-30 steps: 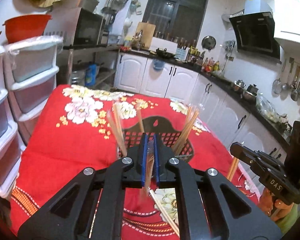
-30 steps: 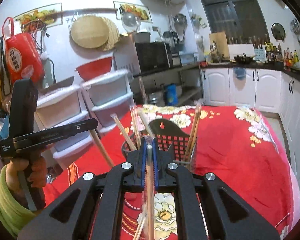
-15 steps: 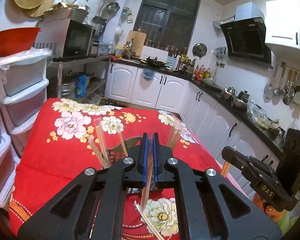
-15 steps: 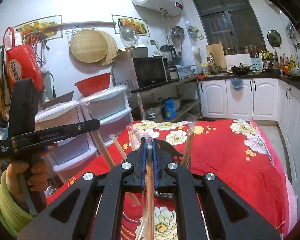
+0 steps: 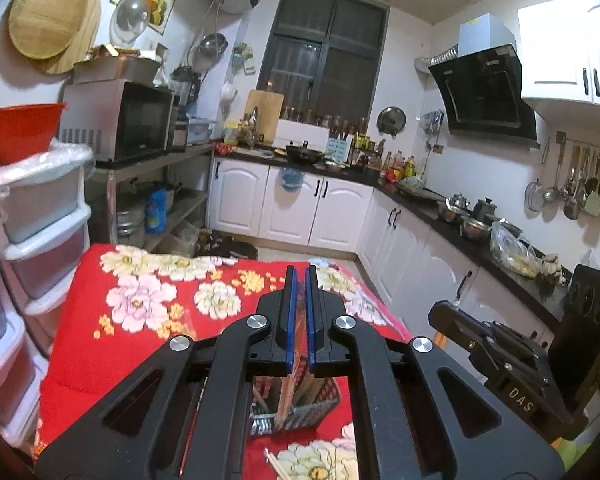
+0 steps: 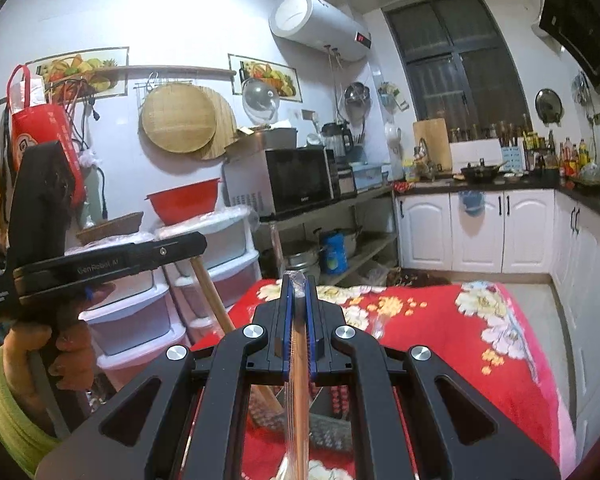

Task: Organize utensils
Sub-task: 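Lower the left gripper's chopsticks into the caddy and open it while the right gripper releases its pair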

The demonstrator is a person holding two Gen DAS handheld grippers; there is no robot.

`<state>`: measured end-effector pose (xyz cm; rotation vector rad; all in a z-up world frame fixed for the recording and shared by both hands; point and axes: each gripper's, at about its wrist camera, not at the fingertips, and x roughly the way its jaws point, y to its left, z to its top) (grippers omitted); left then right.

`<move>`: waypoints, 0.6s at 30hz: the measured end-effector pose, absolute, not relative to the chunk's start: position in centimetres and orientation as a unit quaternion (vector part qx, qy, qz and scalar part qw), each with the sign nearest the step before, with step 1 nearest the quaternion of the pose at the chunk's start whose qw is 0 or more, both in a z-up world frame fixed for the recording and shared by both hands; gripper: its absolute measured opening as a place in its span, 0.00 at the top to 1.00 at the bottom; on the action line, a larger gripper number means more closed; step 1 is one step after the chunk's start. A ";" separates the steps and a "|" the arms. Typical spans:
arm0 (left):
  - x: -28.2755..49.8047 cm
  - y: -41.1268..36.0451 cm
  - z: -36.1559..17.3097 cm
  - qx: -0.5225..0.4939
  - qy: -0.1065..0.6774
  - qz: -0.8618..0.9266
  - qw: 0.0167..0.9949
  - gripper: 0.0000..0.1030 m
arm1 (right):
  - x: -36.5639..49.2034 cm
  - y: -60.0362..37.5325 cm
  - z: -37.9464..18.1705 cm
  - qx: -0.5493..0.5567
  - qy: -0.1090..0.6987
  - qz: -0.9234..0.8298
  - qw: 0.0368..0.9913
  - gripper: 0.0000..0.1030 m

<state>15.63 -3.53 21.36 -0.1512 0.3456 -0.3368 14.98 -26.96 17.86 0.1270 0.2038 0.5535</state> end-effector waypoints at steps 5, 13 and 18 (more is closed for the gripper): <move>16.6 -4.2 22.0 -0.074 0.164 -0.163 0.970 1.00 | 16.4 -27.3 18.7 0.073 0.092 0.266 0.957 0.94; 18.7 -4.5 21.1 -0.072 0.167 -0.150 0.972 1.00 | 18.1 -27.3 20.5 0.087 0.060 0.264 0.959 0.94; 20.2 -4.3 19.7 -0.077 0.181 -0.144 0.970 1.00 | 19.2 -26.4 20.8 0.076 0.029 0.248 0.965 0.94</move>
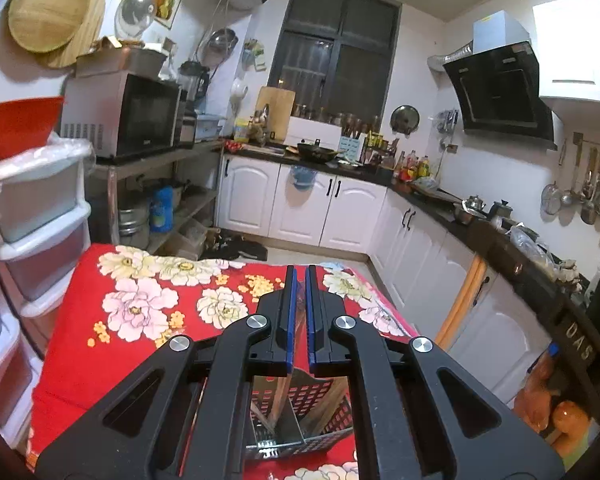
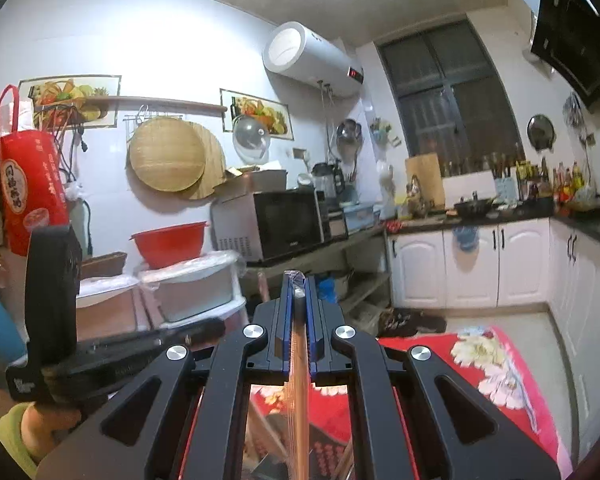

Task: Organize utensils
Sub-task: 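Lower the left gripper's chopsticks into the caddy and open it while the right gripper releases its pair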

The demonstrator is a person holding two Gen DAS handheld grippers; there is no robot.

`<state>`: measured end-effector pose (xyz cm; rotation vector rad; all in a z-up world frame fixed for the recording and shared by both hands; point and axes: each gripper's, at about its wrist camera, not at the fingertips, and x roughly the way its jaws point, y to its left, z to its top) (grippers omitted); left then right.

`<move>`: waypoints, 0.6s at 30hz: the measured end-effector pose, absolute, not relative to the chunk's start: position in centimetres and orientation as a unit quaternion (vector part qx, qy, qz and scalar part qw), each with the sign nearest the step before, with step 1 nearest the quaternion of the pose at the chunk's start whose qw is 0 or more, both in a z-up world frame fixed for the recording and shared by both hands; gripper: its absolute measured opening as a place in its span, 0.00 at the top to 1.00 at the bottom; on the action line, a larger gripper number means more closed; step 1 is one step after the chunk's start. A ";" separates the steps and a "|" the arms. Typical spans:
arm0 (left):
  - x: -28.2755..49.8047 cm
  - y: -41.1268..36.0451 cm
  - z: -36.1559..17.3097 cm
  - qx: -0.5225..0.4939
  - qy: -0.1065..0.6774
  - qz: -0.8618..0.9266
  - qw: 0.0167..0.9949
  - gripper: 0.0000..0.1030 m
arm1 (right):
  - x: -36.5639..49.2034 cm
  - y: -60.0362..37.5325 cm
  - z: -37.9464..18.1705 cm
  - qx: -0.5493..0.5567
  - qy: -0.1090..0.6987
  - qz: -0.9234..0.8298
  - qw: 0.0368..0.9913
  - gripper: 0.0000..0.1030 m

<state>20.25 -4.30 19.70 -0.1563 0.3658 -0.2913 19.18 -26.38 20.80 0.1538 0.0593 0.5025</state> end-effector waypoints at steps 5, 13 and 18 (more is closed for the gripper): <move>21.0 -3.9 18.6 -0.078 0.180 -0.134 0.971 1.00 | 20.6 -25.2 20.1 0.067 0.021 0.242 0.968 0.94; 21.7 -3.9 16.5 -0.074 0.187 -0.129 0.971 1.00 | 22.0 -23.3 17.7 0.058 0.010 0.230 0.971 0.94; 22.1 -3.7 14.9 -0.077 0.198 -0.130 0.968 1.00 | 23.2 -22.4 15.9 0.046 0.023 0.221 0.974 0.94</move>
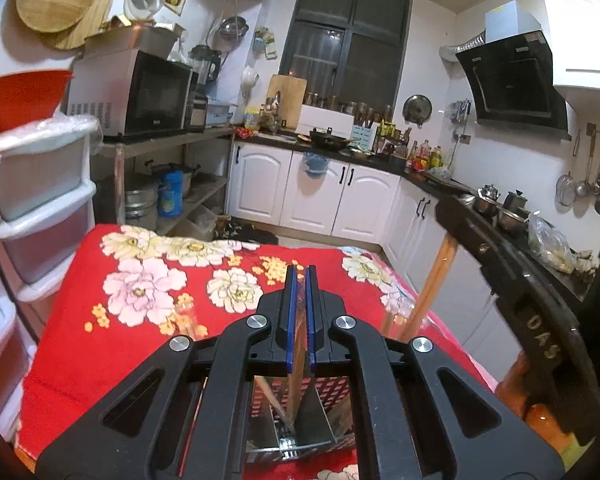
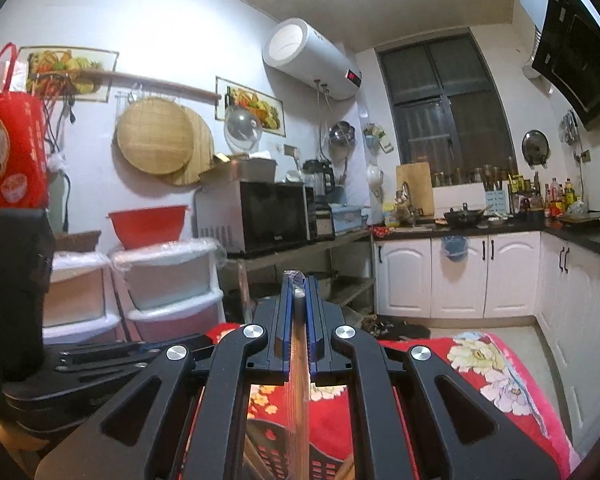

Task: Organize utensils
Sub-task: 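Lower the left gripper's chopsticks into the caddy and open it while the right gripper releases its pair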

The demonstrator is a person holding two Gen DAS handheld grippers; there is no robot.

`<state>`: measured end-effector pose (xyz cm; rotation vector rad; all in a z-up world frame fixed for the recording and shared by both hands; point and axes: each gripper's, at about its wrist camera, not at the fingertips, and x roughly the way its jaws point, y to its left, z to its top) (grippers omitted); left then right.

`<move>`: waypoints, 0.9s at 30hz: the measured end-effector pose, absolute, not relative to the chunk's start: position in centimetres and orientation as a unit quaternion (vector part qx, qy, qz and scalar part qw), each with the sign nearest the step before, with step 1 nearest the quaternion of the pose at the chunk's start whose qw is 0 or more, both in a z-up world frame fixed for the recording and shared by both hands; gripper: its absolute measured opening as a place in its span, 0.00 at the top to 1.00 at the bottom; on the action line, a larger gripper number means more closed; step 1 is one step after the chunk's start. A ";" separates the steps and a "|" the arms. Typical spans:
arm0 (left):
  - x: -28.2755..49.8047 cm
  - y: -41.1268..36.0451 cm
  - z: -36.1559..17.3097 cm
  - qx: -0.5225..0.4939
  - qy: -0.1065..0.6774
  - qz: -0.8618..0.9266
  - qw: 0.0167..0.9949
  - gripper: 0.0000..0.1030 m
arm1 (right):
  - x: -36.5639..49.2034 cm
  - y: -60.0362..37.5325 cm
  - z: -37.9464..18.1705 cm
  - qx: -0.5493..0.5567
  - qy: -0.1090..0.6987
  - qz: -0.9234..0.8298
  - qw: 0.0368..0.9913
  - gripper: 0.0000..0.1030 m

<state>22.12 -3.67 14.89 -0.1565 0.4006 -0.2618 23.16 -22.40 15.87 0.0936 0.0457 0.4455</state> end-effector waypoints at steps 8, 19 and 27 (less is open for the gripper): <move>22.5 -3.4 12.8 -0.086 0.218 -0.133 0.963 1.00 | 24.4 -22.1 13.2 0.049 0.044 0.213 0.975 0.94; 21.9 -2.8 11.3 -0.093 0.237 -0.127 0.959 1.00 | 24.1 -22.9 11.3 0.052 0.075 0.209 0.974 0.94; 21.0 -2.3 10.7 -0.095 0.251 -0.122 0.956 0.93 | 23.1 -23.5 10.1 0.048 0.104 0.203 0.972 0.79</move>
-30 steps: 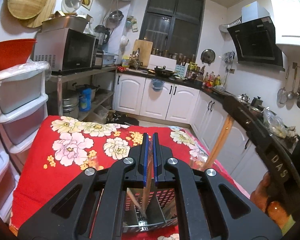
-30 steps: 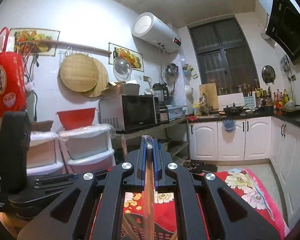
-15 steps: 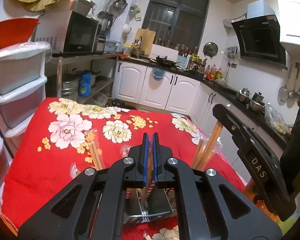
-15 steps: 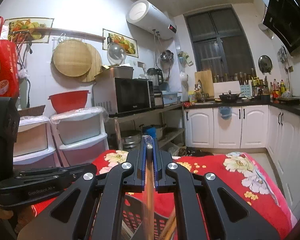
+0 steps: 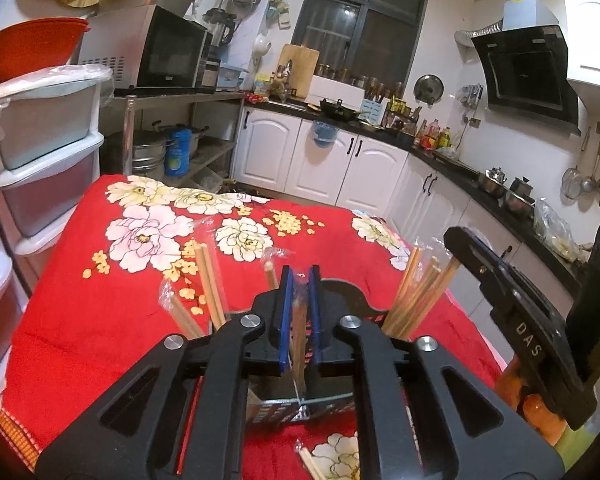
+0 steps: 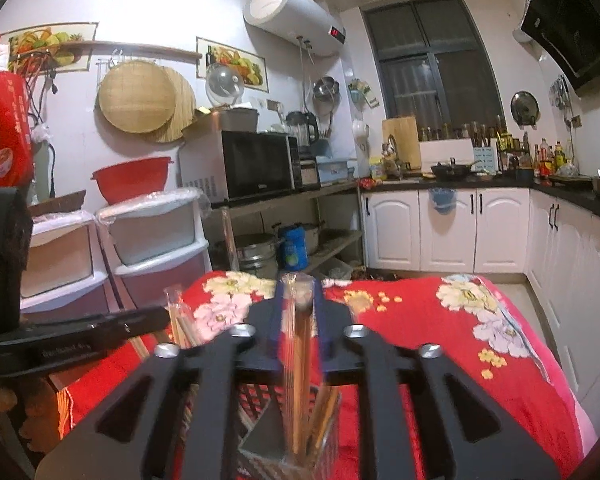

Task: Organize utensils
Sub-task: 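Lower the left gripper's chopsticks into the caddy and open it while the right gripper releases its pair, then move both open grippers back down to the remaining wrapped chopstick pairs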

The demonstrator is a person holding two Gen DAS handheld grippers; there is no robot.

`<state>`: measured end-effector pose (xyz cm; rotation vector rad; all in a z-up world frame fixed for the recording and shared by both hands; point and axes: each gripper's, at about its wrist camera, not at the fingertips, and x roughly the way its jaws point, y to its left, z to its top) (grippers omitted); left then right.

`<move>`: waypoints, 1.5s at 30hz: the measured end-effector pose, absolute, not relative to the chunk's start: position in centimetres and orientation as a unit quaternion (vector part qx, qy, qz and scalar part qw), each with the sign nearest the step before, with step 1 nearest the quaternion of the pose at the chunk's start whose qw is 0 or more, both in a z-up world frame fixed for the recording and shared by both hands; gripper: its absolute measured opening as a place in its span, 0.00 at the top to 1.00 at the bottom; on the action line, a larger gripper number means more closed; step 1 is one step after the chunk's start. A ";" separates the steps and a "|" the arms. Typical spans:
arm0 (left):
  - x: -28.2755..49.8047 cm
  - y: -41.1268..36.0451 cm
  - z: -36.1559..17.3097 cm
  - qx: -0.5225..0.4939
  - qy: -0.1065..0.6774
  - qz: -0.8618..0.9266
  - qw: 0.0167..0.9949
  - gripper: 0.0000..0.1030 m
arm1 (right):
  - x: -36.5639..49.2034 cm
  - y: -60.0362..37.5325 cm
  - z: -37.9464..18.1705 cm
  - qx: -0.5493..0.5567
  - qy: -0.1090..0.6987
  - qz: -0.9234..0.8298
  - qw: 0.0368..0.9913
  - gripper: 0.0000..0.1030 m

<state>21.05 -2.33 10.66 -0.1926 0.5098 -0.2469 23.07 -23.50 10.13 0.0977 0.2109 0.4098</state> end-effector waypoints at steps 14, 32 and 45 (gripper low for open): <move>18.3 -2.3 10.0 -0.088 0.256 -0.112 0.956 0.54 | 20.5 -25.8 8.9 0.056 0.142 0.202 0.967 0.53; 13.9 -2.7 8.4 -0.076 0.258 -0.112 0.957 0.12 | 16.2 -29.0 7.0 0.055 0.192 0.204 0.958 0.27; 12.5 -3.0 4.2 -0.093 0.310 -0.121 0.938 0.12 | 14.8 -30.1 3.7 0.035 0.259 0.198 0.945 0.26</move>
